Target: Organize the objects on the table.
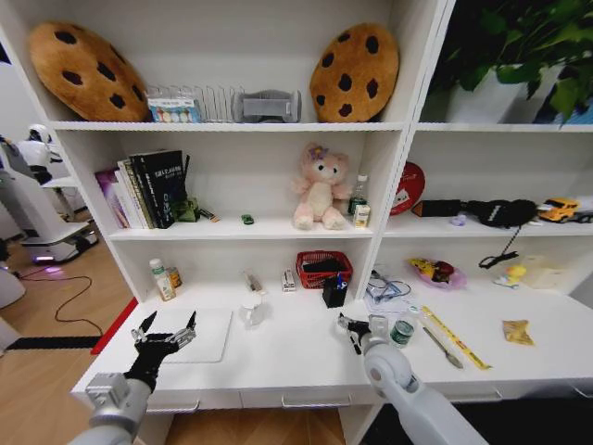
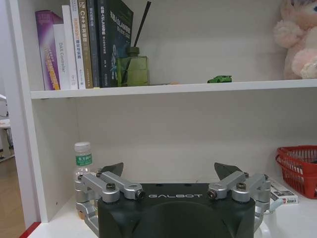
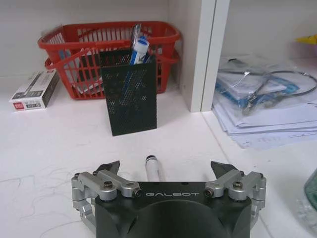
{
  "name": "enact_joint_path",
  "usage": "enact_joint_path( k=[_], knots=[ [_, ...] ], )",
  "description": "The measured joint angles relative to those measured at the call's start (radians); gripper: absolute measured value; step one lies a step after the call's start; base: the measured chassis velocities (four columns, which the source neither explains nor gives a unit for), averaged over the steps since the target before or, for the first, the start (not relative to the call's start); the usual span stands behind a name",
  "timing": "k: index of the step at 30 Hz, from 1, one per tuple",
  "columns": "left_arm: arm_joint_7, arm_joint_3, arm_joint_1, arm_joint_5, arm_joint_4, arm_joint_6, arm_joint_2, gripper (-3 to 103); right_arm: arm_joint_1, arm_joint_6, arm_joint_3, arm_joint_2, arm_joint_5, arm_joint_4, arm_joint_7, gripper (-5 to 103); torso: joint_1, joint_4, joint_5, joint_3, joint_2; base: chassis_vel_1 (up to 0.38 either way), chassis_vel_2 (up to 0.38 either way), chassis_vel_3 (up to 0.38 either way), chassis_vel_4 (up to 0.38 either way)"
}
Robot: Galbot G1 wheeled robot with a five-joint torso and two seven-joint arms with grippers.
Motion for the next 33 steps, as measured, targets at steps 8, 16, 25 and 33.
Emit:
enact_joint_path(
  k=[8, 16, 25, 33],
  knots=[
    [0.000, 0.000, 0.000, 0.000, 0.000, 0.000, 0.000, 100, 0.022, 0.009, -0.006, 0.024, -0.037, -0.053, -0.075, 97, 0.000, 0.0000, -0.0001, 0.000, 0.000, 0.000, 0.000, 0.000, 0.000],
    [0.000, 0.000, 0.000, 0.000, 0.000, 0.000, 0.000, 100, 0.039, 0.029, -0.008, 0.035, -0.047, -0.093, -0.097, 64, 0.000, 0.0000, -0.0003, 0.000, 0.000, 0.000, 0.000, 0.000, 0.000],
    [0.000, 0.000, 0.000, 0.000, 0.000, 0.000, 0.000, 100, 0.031, 0.036, -0.010, 0.040, -0.032, -0.083, -0.094, 32, 0.000, -0.0001, -0.0001, 0.000, 0.000, 0.000, 0.000, 0.000, 0.000],
    [0.000, 0.000, 0.000, 0.000, 0.000, 0.000, 0.000, 100, 0.020, 0.039, -0.018, 0.045, -0.014, -0.065, -0.066, 27, 0.000, 0.0000, 0.0000, 0.000, 0.000, 0.000, 0.000, 0.000, 0.000]
  ],
)
